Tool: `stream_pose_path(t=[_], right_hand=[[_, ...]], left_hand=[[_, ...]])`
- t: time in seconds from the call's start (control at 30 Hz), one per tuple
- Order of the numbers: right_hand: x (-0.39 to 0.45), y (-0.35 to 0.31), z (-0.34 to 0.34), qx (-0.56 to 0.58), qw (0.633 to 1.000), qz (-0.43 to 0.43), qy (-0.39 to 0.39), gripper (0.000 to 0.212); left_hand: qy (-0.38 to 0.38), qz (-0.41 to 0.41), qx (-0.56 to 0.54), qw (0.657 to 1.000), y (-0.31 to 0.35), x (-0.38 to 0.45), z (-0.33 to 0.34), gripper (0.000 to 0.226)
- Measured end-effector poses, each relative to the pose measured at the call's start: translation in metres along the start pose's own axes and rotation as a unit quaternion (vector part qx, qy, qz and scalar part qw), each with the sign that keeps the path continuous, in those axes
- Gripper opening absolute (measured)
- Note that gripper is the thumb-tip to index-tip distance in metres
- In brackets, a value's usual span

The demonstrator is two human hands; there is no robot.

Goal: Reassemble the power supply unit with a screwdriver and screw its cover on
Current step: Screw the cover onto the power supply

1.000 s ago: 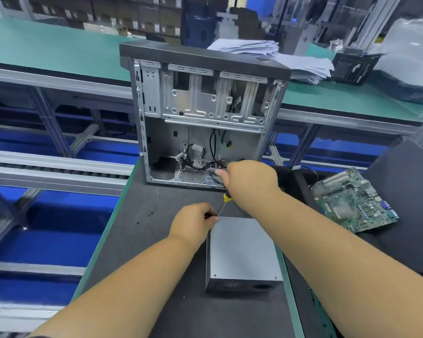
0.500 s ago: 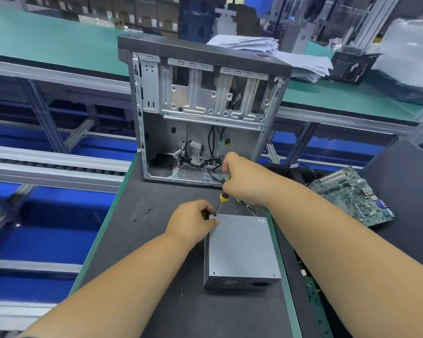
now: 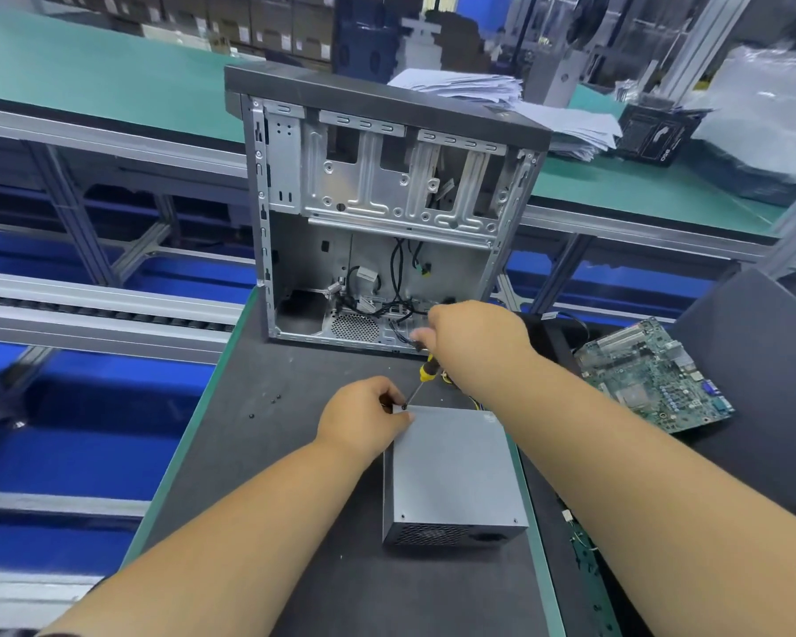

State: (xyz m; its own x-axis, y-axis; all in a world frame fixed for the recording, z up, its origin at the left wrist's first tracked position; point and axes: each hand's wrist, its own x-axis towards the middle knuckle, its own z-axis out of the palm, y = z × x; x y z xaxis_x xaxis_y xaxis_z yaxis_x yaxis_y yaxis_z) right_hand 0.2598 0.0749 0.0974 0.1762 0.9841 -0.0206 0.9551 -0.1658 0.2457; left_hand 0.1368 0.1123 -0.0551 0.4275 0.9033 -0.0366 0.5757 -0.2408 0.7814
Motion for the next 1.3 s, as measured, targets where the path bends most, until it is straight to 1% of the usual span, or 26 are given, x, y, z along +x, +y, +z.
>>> stream_pose_path(t=[0.03,0.07,0.1,0.17,0.2,0.23,0.3,0.37,0.4,0.47,0.53,0.6,0.67,0.73,0.77,0.8,0.87,0.9,0.93,1.0,1.07,1.1,1.13,1.2,1.23,1.3], right_hand=[[0.000,-0.003,0.005,-0.030,0.999,0.021,0.018,0.036],[0.000,-0.004,0.009,-0.019,0.999,0.031,0.034,0.038],[-0.001,-0.004,0.010,0.039,0.998,0.033,0.034,0.034],[-0.001,0.002,0.006,0.207,0.978,0.004,-0.013,0.020],[0.000,0.004,0.003,0.248,0.968,-0.016,-0.038,0.017],[0.000,0.004,0.001,0.252,0.966,-0.032,-0.040,0.019],[-0.001,-0.001,0.004,0.142,0.989,-0.027,0.009,0.021],[-0.002,-0.008,0.009,0.021,0.998,0.026,0.055,0.031],[-0.003,-0.010,0.012,0.016,0.997,0.040,0.061,0.035],[-0.003,-0.009,0.011,0.137,0.990,0.030,0.031,0.030],[-0.004,-0.003,0.003,0.250,0.968,-0.004,-0.028,0.025],[-0.004,0.000,0.000,0.233,0.971,-0.028,-0.032,0.030],[-0.002,-0.003,0.001,0.136,0.990,-0.012,0.021,0.019],[-0.002,-0.005,0.008,0.035,0.998,0.030,0.051,0.032],[-0.001,-0.004,0.013,0.025,0.997,0.039,0.061,0.035],[0.000,-0.001,0.015,0.060,0.996,0.039,0.055,0.034],[0.000,0.005,0.012,0.205,0.979,0.002,0.002,0.017],[0.001,0.008,0.011,0.244,0.969,-0.024,-0.021,0.013],[0.001,0.008,0.009,0.239,0.970,-0.046,-0.022,0.013],[0.001,0.004,0.010,0.119,0.991,-0.053,0.018,0.023],[0.001,0.001,0.012,0.007,0.999,-0.010,0.043,0.038],[0.001,0.001,0.014,0.008,0.999,-0.002,0.042,0.040],[0.002,0.002,0.014,0.068,0.997,-0.009,0.031,0.036],[0.003,0.008,0.007,0.236,0.970,-0.051,-0.030,0.025],[0.002,0.010,0.004,0.266,0.960,-0.075,-0.052,0.028],[0.002,0.006,0.001,0.205,0.974,-0.097,-0.023,0.023]], left_hand=[[-0.002,0.000,-0.005,1.000,-0.001,0.000,0.000,0.016],[-0.003,0.001,-0.009,1.000,-0.001,0.000,0.000,0.016],[-0.004,0.004,-0.009,1.000,-0.001,0.000,0.000,0.017],[-0.004,0.008,-0.006,1.000,-0.001,0.000,0.000,0.018],[-0.004,0.009,-0.004,1.000,-0.002,0.000,0.000,0.018],[-0.005,0.008,-0.003,1.000,-0.001,0.000,0.000,0.018],[-0.006,0.004,-0.001,1.000,-0.001,-0.001,0.000,0.017],[-0.004,0.001,-0.001,1.000,-0.001,-0.001,0.000,0.017],[-0.003,0.001,-0.001,1.000,0.000,-0.001,0.000,0.017],[-0.002,0.001,-0.002,1.000,0.001,-0.001,0.000,0.018],[-0.002,0.002,0.002,1.000,0.001,-0.001,0.000,0.017],[0.000,0.002,0.003,1.000,0.001,-0.001,0.001,0.017],[0.001,0.001,-0.002,1.000,0.000,-0.001,0.002,0.018],[0.001,0.003,-0.006,1.000,-0.001,-0.001,0.002,0.019],[0.000,0.005,-0.005,1.000,-0.001,-0.001,0.003,0.020],[-0.001,0.007,-0.004,1.000,-0.001,-0.001,0.003,0.020],[0.000,0.008,-0.002,1.000,-0.001,0.000,0.003,0.019],[0.001,0.008,-0.001,1.000,-0.001,0.000,0.003,0.019],[0.002,0.007,0.000,1.000,-0.001,0.000,0.002,0.019],[0.003,0.005,0.003,1.000,-0.001,0.000,0.002,0.020],[0.000,0.004,0.003,1.000,-0.001,0.001,0.002,0.020],[-0.003,0.003,0.003,1.000,-0.001,0.001,0.001,0.020],[-0.005,0.003,0.005,1.000,0.000,0.001,0.001,0.019],[-0.008,0.003,0.010,1.000,0.001,0.002,0.000,0.019],[-0.008,0.003,0.011,1.000,0.001,0.002,-0.001,0.020],[-0.010,0.001,0.009,1.000,0.001,0.003,-0.001,0.021]])
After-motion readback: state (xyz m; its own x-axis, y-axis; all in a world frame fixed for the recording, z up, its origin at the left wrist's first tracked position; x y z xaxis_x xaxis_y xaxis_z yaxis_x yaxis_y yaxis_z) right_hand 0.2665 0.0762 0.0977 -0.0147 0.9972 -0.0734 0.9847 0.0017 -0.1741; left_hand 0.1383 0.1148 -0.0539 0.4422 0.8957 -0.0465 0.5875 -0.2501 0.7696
